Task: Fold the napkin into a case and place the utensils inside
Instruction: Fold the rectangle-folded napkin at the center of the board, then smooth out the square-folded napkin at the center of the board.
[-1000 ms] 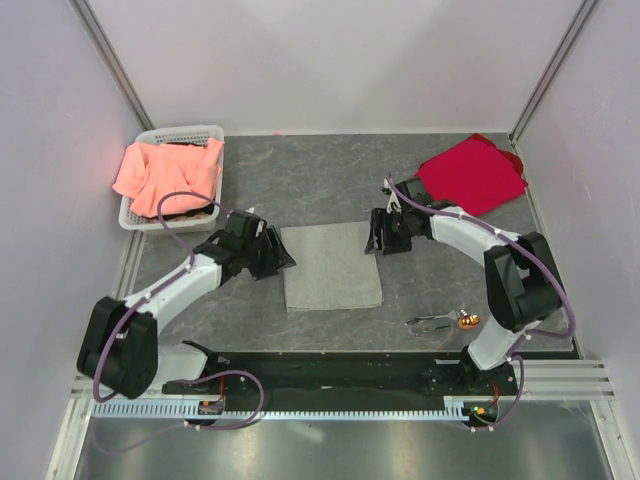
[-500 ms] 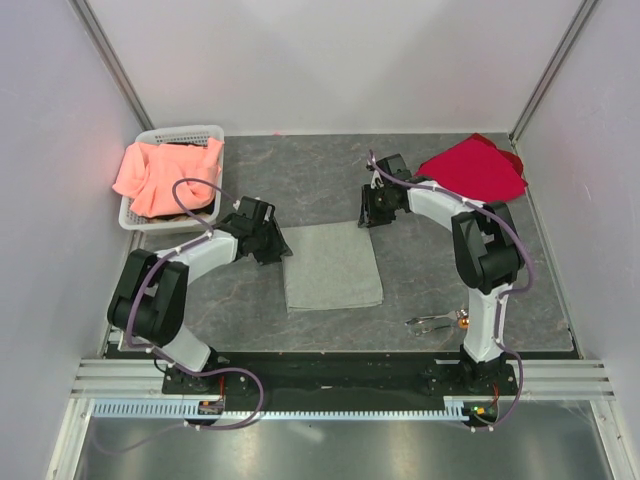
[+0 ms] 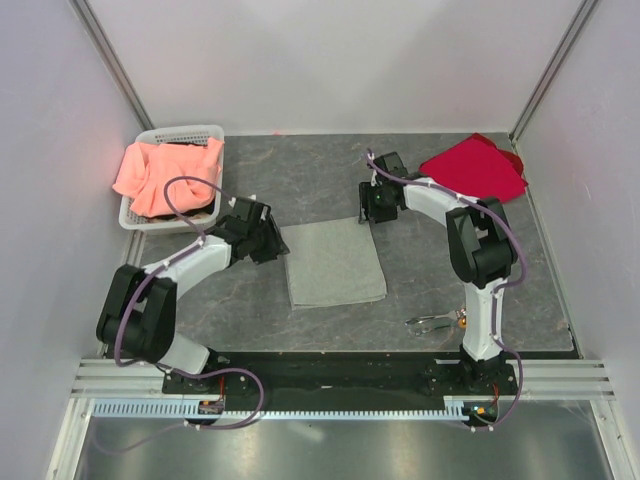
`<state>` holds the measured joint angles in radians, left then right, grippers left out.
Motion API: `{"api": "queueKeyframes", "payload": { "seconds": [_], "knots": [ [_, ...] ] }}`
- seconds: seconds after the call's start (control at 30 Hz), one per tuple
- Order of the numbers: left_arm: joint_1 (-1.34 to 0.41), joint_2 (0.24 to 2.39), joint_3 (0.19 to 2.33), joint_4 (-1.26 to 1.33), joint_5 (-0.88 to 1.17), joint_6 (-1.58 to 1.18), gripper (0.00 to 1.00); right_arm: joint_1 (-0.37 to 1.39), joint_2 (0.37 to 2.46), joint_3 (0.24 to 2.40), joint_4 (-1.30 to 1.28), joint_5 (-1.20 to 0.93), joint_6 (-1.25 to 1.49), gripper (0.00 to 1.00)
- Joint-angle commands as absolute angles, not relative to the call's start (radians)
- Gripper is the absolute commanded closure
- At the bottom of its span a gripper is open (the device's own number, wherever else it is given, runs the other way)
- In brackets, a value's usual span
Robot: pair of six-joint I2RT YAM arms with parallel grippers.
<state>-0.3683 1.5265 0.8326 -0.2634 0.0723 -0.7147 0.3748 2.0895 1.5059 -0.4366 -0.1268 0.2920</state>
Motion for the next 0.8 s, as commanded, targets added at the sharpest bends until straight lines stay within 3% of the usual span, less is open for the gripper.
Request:
{"api": "queueKeyframes", "payload": {
  "seconds": [0.0,0.07,0.17,0.27,0.33,0.4,0.43,0.53,0.77],
  "knots": [
    [-0.383,1.335,0.81,-0.259,0.11,-0.681,0.53,0.382,1.973,1.517,-0.497,-0.045,0.302,0.34],
    [-0.393,1.316,0.782,-0.226,0.234,-0.69,0.62,0.405,1.925,1.476,-0.52,-0.032,0.322,0.29],
    [-0.406,1.336,0.762,-0.207,0.353,-0.713,0.78,0.442,1.85,1.408,-0.491,-0.111,0.377,0.28],
    [-0.41,1.33,0.694,-0.155,0.394,-0.739,0.9,0.483,1.824,1.347,-0.329,-0.329,0.486,0.32],
    [-0.41,1.315,0.638,-0.108,0.414,-0.764,0.94,0.526,1.859,1.353,-0.214,-0.453,0.541,0.39],
    [-0.411,1.302,0.605,-0.08,0.434,-0.787,0.94,0.557,1.92,1.383,-0.137,-0.509,0.613,0.46],
    [-0.413,1.292,0.574,-0.071,0.433,-0.793,0.95,0.583,1.939,1.39,-0.105,-0.556,0.635,0.58],
    [-0.411,1.263,0.522,-0.054,0.422,-0.804,0.95,0.621,2.005,1.391,0.038,-0.629,0.73,0.7],
    [-0.413,1.267,0.442,-0.018,0.426,-0.819,0.96,0.666,2.161,1.391,0.225,-0.725,0.83,0.82]
  ]
}}
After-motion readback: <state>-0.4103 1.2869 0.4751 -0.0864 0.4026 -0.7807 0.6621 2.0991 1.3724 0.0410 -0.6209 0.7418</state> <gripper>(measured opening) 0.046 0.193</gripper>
